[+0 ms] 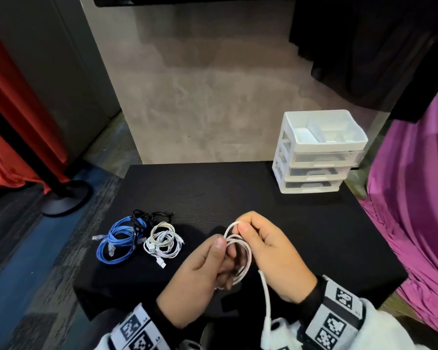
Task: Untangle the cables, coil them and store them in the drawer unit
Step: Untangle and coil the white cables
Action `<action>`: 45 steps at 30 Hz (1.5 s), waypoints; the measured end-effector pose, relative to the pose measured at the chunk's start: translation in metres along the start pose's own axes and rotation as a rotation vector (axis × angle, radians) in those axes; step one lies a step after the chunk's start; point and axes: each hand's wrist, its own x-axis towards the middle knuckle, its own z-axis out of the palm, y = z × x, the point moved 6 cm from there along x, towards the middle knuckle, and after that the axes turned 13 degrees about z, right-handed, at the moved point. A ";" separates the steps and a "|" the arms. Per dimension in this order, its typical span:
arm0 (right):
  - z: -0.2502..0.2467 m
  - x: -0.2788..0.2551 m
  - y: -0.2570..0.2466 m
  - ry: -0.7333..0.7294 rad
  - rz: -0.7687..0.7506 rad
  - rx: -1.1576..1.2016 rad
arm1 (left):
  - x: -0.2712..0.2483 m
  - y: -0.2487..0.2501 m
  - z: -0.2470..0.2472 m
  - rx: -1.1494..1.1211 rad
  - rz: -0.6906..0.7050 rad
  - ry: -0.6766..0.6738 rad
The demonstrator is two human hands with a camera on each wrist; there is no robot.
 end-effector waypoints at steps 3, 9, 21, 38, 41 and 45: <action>0.001 0.002 0.001 0.063 -0.018 -0.029 | 0.002 0.001 0.008 0.050 -0.005 -0.021; -0.016 0.007 0.000 -0.016 -0.022 -0.102 | 0.010 0.005 -0.011 -0.069 -0.087 0.159; 0.000 -0.006 0.051 -0.311 0.175 -0.434 | 0.007 0.006 -0.030 -0.523 -0.219 0.418; 0.018 -0.035 -0.020 -0.171 -0.434 -0.888 | 0.002 -0.007 -0.029 0.676 0.132 -0.027; 0.005 -0.023 -0.032 -0.050 -0.475 -0.920 | -0.006 -0.013 -0.014 0.352 -0.041 -0.076; -0.009 -0.006 -0.027 -0.064 -0.310 -0.558 | -0.008 -0.004 -0.001 0.096 -0.118 -0.062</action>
